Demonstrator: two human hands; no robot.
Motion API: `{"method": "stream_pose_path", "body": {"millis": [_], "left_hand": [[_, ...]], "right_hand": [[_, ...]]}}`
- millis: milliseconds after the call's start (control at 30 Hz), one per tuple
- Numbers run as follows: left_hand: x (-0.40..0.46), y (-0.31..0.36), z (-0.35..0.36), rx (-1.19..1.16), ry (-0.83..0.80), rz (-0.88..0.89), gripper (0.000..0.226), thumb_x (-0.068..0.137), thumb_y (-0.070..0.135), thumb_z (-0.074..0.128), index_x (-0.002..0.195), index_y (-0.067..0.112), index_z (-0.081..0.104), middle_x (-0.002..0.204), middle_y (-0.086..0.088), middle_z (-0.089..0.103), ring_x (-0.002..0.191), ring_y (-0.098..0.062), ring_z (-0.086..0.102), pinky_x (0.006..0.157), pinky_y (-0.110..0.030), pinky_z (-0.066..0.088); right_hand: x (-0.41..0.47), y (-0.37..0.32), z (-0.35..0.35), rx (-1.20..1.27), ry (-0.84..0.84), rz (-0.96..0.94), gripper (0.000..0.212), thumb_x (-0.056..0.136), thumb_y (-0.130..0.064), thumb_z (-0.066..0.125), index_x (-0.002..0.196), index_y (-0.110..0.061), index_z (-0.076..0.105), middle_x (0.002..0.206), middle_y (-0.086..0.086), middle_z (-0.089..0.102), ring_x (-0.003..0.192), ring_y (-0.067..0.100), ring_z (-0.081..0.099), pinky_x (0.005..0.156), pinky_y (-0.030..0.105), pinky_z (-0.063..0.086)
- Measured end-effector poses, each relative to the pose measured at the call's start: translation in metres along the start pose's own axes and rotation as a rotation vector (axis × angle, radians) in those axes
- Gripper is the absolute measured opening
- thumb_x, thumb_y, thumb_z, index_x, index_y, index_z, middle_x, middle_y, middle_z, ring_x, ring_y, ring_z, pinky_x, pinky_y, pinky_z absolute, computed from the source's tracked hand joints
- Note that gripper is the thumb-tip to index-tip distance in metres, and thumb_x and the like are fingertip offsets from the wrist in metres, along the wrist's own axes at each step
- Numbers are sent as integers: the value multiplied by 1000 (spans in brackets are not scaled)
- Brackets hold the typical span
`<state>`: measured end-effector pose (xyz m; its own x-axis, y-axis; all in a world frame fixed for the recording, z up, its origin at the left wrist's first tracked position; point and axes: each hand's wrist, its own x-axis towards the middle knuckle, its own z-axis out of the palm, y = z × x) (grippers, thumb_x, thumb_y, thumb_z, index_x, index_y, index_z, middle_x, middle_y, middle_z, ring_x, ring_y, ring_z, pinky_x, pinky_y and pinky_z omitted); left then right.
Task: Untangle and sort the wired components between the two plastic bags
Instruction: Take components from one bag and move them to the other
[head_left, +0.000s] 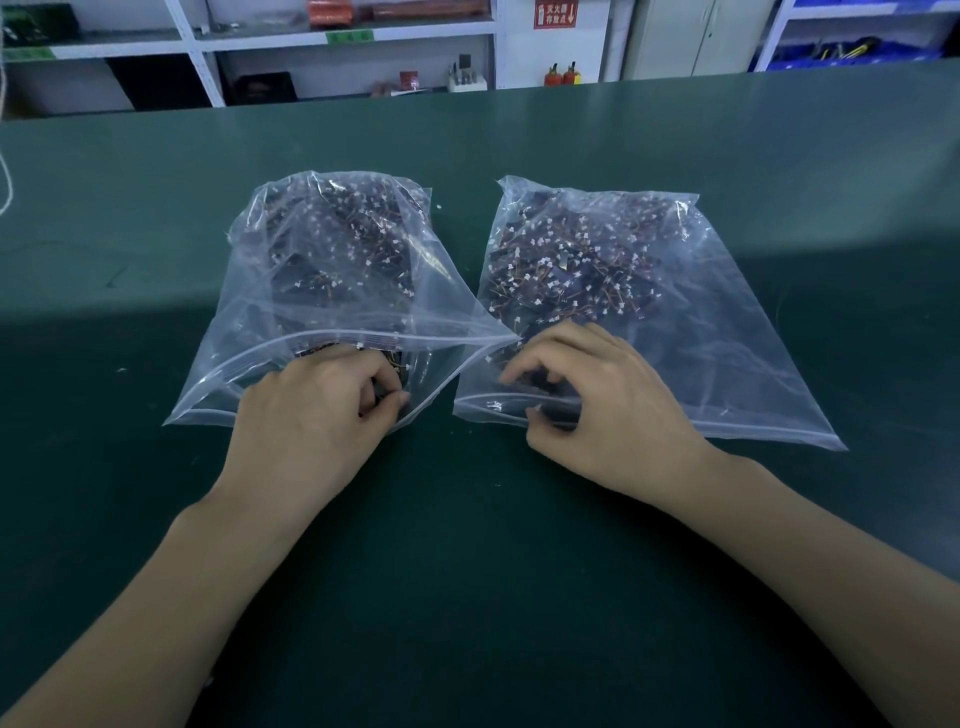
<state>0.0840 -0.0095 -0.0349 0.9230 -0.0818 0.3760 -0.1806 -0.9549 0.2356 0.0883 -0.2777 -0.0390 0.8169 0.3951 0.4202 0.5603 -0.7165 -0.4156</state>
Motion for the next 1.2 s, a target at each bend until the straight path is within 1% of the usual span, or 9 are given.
{"method": "stream_pose_path", "body": {"millis": [200, 367, 567, 733, 833, 900, 1000, 1067, 1200], "left_hand": [[3, -7, -2, 25, -54, -61, 15, 91, 50, 72, 85, 38, 65, 76, 19, 59, 74, -12, 59, 63, -32, 40], [5, -16, -7, 26, -93, -76, 19, 90, 44, 76, 81, 36, 62, 72, 19, 60, 71, 0, 53, 60, -30, 37], [0, -1, -10, -59, 84, 100, 17, 91, 38, 78, 83, 33, 64, 63, 12, 47, 62, -8, 51, 53, -27, 39], [-2, 5, -7, -167, 199, 192, 13, 97, 38, 74, 89, 32, 67, 74, 15, 56, 66, -11, 52, 55, -37, 51], [-4, 12, -7, -259, 268, 250, 10, 100, 38, 71, 92, 31, 71, 81, 20, 55, 70, -5, 53, 57, -34, 49], [-6, 19, -7, -381, 282, 295, 11, 99, 35, 72, 95, 26, 75, 92, 17, 56, 69, -7, 53, 62, -26, 46], [-8, 30, -7, -587, 237, 324, 10, 99, 30, 73, 98, 20, 74, 106, 13, 61, 74, -17, 60, 67, -21, 46], [-11, 36, -4, -653, 181, 326, 9, 100, 28, 72, 99, 18, 72, 106, 10, 65, 83, -21, 66, 69, -28, 51], [-15, 40, 8, -775, 65, 264, 7, 101, 25, 72, 98, 20, 71, 101, 5, 69, 92, -24, 69, 68, -41, 54]], "right_hand": [[-4, -4, 0, 25, 33, -15, 33, 82, -23, 76, 115, -25, 71, 113, -11, 64, 98, 15, 58, 95, 42, 48], [-3, -1, 0, 53, 71, -20, 29, 84, -19, 77, 113, -23, 72, 112, -9, 64, 98, 16, 60, 95, 43, 49], [-3, 1, 0, 103, 130, -71, 24, 88, -12, 75, 110, -20, 74, 109, -6, 66, 95, 19, 62, 92, 45, 50], [-4, 1, 2, 195, 136, -79, 21, 90, -6, 75, 109, -16, 75, 105, -4, 67, 93, 20, 63, 89, 45, 53], [-5, 0, 3, 224, 143, -81, 18, 93, -8, 76, 110, -14, 75, 103, -2, 67, 92, 22, 63, 87, 44, 53], [-5, -1, 3, 244, 147, -92, 16, 95, -12, 76, 112, -13, 74, 102, -1, 68, 93, 22, 62, 86, 43, 52], [-5, -5, 2, 265, 130, -130, 21, 98, -26, 76, 115, -14, 74, 108, -5, 69, 95, 18, 62, 87, 42, 52], [-5, -7, 3, 277, 112, -151, 26, 97, -34, 77, 116, -16, 74, 112, -12, 69, 95, 15, 62, 87, 40, 51], [-5, -7, 8, 256, 105, -122, 24, 92, -40, 80, 101, -18, 76, 97, -18, 69, 88, 13, 62, 86, 34, 48]]}}
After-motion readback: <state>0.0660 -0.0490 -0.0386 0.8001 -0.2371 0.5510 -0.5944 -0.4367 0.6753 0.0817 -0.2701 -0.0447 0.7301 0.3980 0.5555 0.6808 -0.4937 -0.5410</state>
